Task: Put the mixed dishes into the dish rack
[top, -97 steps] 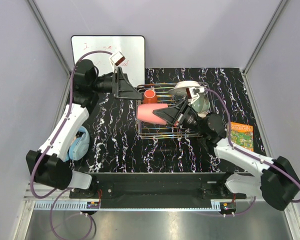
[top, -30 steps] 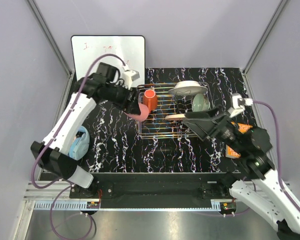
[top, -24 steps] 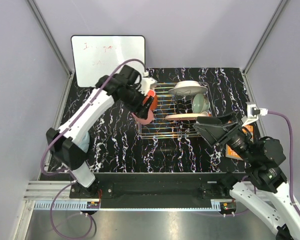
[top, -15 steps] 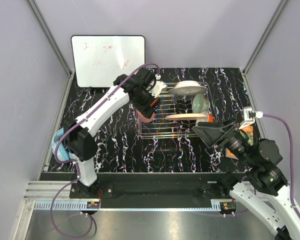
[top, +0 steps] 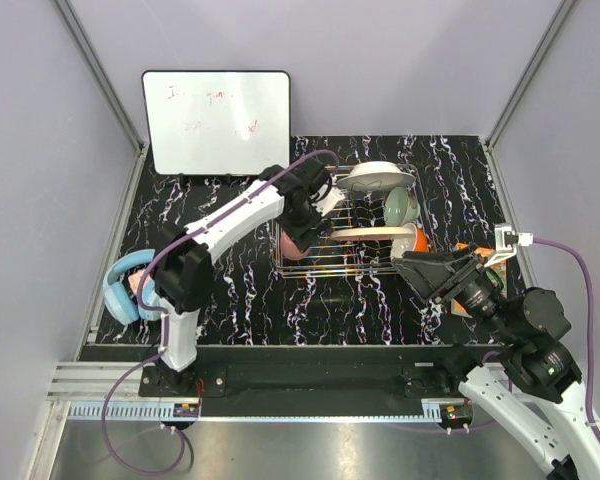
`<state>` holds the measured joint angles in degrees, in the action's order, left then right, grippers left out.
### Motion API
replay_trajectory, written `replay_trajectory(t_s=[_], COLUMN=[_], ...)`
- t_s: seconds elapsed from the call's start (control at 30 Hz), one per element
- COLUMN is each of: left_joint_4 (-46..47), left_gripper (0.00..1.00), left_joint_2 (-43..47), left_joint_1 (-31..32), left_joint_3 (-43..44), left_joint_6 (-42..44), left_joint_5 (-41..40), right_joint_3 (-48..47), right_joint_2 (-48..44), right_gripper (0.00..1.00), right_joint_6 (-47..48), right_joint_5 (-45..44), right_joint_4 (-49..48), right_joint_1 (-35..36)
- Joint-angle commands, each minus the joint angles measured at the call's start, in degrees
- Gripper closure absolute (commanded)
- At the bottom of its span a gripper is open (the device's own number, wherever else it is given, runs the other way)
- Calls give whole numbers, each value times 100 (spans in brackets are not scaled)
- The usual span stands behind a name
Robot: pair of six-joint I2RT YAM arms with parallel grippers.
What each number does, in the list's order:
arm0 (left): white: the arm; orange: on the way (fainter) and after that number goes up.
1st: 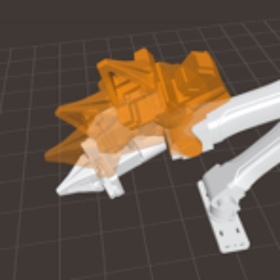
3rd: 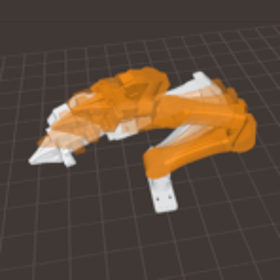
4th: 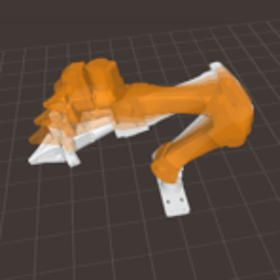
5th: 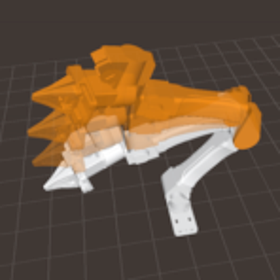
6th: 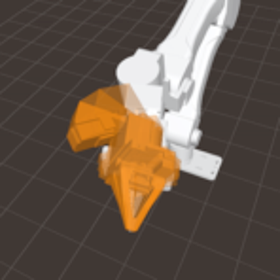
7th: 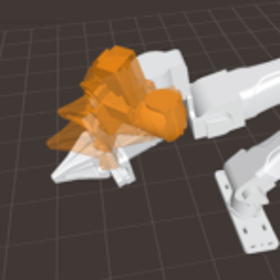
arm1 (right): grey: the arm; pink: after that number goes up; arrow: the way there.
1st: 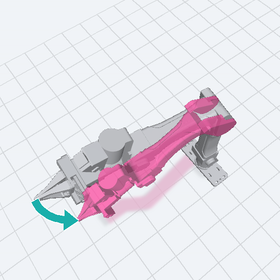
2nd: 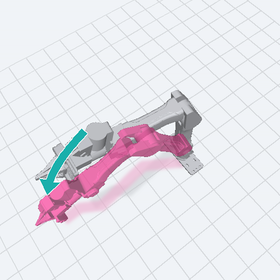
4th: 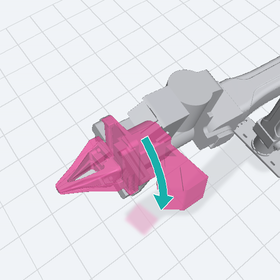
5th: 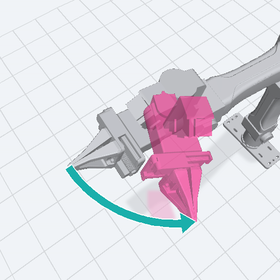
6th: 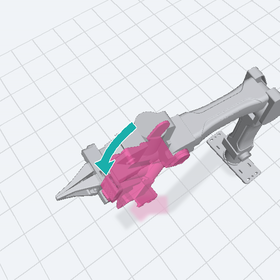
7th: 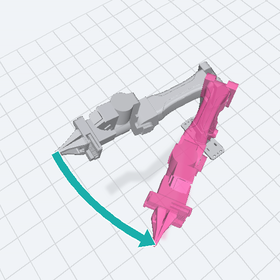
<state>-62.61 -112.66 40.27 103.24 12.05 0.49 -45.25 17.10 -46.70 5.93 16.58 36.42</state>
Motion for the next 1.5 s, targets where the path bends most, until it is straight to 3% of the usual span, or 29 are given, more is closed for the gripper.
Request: replay_trajectory(t_s=[0.0,0.27,0.3,0.33,0.37,0.43,0.47,0.53,0.57,1.3,1.47], left_joint_4=[433,645,653,645,671,697,724,741,750,539,416], left_gripper=[100,100,94,84,59,37,18,11,1,1,1], left_joint_2=[-177,-362,-344,-344,-335,-248,-213,-107,-81,1536,2439], left_joint_1=[51,69,69,69,69,69,69,69,69,139,130], left_joint_3=[-128,-349,-349,-349,-349,-401,-419,-463,-480,-595,-533], left_joint_6=[78,60,52,51,34,25,25,25,25,-133,-116], left_joint_5=[-295,-330,-330,-322,-339,-331,-330,-322,-322,-331,-532], right_joint_3=[8,52,61,61,61,78,78,104,113,35,-1078], right_joint_2=[-32,-58,-58,-58,-58,-49,-58,-67,-75,117,1346], right_gripper=[0,0,0,0,0,0,0,0,0,0,0], right_joint_6=[55,3,3,3,3,-6,3,-6,-15,125,932], right_joint_5=[-110,-119,-119,-110,-110,-119,-101,-110,-93,-215,-1197], right_joint_4=[3,47,56,65,74,82,91,100,100,381,2089], right_joint_1=[-13,-13,-13,-13,-13,-13,-13,-13,-13,-13,-13])
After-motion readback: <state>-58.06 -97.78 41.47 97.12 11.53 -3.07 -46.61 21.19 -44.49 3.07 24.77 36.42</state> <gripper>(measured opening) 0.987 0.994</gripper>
